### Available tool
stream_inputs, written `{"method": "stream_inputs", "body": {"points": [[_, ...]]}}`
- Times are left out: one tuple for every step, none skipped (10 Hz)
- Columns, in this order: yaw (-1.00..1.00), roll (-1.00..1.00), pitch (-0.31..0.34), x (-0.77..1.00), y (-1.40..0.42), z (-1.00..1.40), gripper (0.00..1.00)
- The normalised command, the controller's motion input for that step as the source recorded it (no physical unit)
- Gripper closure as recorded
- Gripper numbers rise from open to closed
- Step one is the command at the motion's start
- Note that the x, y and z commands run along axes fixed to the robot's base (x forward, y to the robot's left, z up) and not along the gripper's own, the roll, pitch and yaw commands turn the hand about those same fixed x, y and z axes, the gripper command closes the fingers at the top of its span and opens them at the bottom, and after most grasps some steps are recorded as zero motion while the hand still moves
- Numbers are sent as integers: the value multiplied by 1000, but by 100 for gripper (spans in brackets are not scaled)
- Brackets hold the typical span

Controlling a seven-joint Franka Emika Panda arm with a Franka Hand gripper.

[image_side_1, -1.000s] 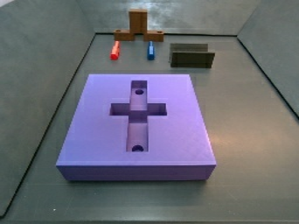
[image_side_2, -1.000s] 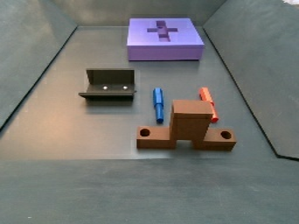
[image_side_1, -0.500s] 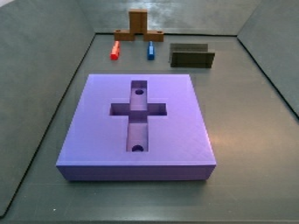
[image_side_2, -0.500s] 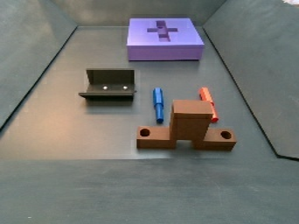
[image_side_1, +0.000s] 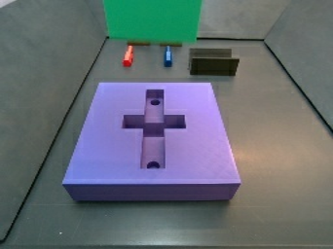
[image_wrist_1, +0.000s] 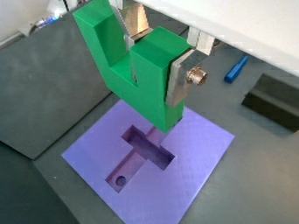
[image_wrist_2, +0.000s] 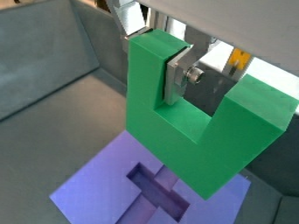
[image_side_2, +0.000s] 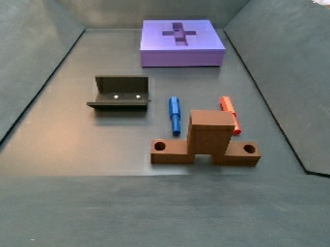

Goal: Pick up the green object. Move up. Place the green object on the fixture. Regrasp the green object. Move to above the board. Insert the green object.
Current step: Insert the green object.

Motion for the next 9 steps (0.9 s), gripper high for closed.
{"method": "stream_inputs", "body": {"points": [[0, -103, -90, 0, -106, -897, 100], [0, -131, -130, 0, -86, -800, 100], [89, -121, -187, 0, 0, -731, 100], [200, -44, -251, 0, 0, -726, 100], [214, 0, -267, 0, 0, -697, 100], [271, -1, -279, 26, 0, -663, 100], [274, -13, -299, 34, 0, -623, 100], [146, 184, -200, 0, -26, -331, 100], [0, 371, 0, 166, -31, -94, 100]]}}
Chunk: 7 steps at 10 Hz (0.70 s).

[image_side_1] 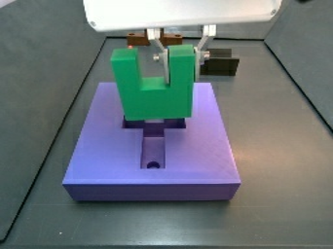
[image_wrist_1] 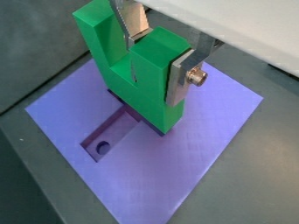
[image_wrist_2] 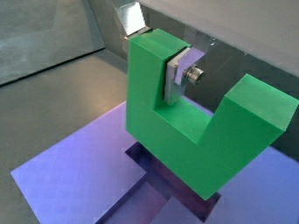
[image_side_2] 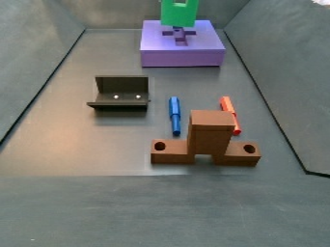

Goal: Pick up the green object. Move up. Place the green object on the fixture. Regrasp the green object. Move to above the board. Insert the green object.
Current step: Insert the green object.

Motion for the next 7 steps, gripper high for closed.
{"method": "stream_inputs", "body": {"points": [[-40, 396, 100, 297, -26, -149, 100], [-129, 367, 106, 237, 0, -209, 100], [-111, 219, 17, 0, 0, -306, 100], [0, 80, 0, -43, 0, -231, 100], [0, 0, -1, -40, -3, -217, 100], [0, -50, 0, -77, 0, 0, 100], [0, -64, 0, -129, 0, 9, 100]]}}
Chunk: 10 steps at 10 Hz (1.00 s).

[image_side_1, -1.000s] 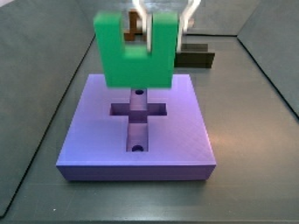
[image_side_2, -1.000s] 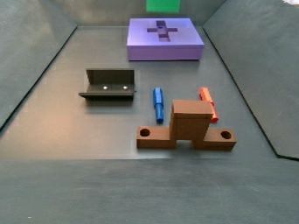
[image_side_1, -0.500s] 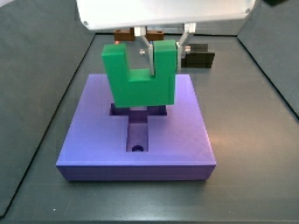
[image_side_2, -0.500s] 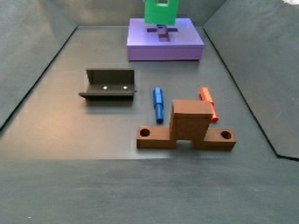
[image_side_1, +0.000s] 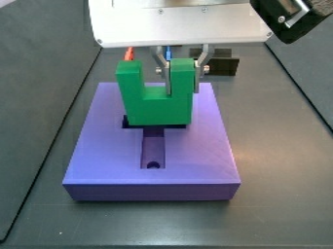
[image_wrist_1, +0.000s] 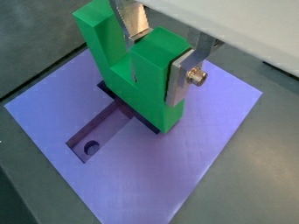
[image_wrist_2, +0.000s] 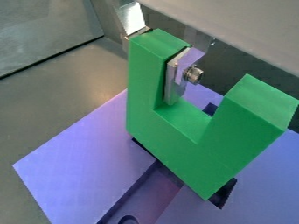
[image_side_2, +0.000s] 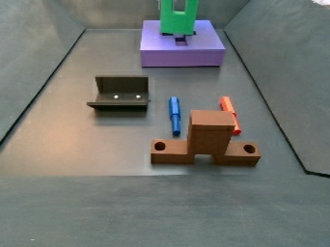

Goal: Pick up the green object. Move up. Place the green object on the fixture. Regrasp the green object. Move to above the board. Insert the green object.
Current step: Insert the green object.

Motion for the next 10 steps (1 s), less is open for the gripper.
{"method": "stream_inputs", "body": {"points": [[17, -79, 3, -14, -17, 60, 100], [40, -136, 31, 0, 0, 43, 100], [66, -169, 0, 0, 0, 0, 100], [140, -206, 0, 0, 0, 0, 100], [117, -213, 0, 0, 0, 0, 100], [100, -221, 0, 0, 0, 0, 100], [0, -129, 0, -31, 0, 0, 100], [0, -51, 0, -14, 0, -63, 100], [0, -23, 0, -34, 11, -91, 100], [0, -1, 0, -54, 34, -117, 100]]}}
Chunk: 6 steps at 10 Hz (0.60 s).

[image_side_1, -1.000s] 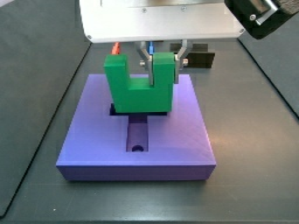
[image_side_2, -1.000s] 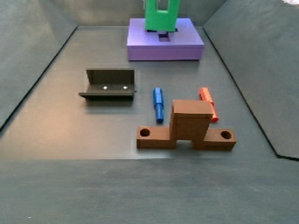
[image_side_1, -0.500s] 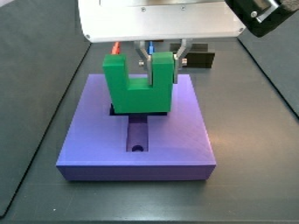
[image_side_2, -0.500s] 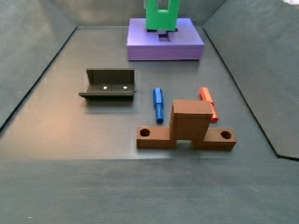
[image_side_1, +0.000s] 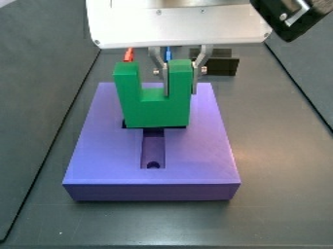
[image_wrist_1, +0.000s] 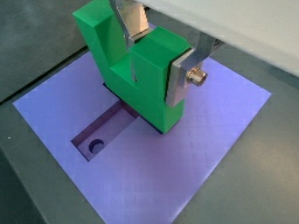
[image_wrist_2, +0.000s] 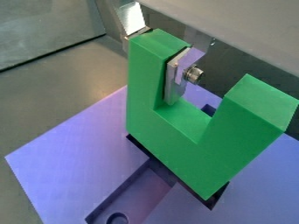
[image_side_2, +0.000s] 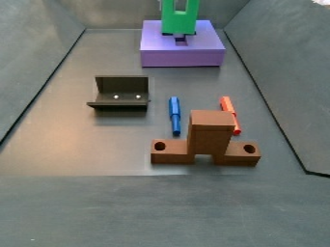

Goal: Pick up the green object. Move up. Place the green object on the fixture. Regrasp the green object. Move to above the board. Insert the green object.
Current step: Insert the green object.

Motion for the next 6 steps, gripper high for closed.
{"method": "stream_inputs", "body": {"points": [[0, -40, -19, -80, 26, -143, 100], [0, -16, -14, -149, 0, -46, 100], [0, -3, -17, -160, 0, -51, 100], [0, -16, -26, -117, 0, -74, 100], [0, -21, -27, -91, 0, -111, 100], [0, -46, -33, -46, 0, -157, 100]]}}
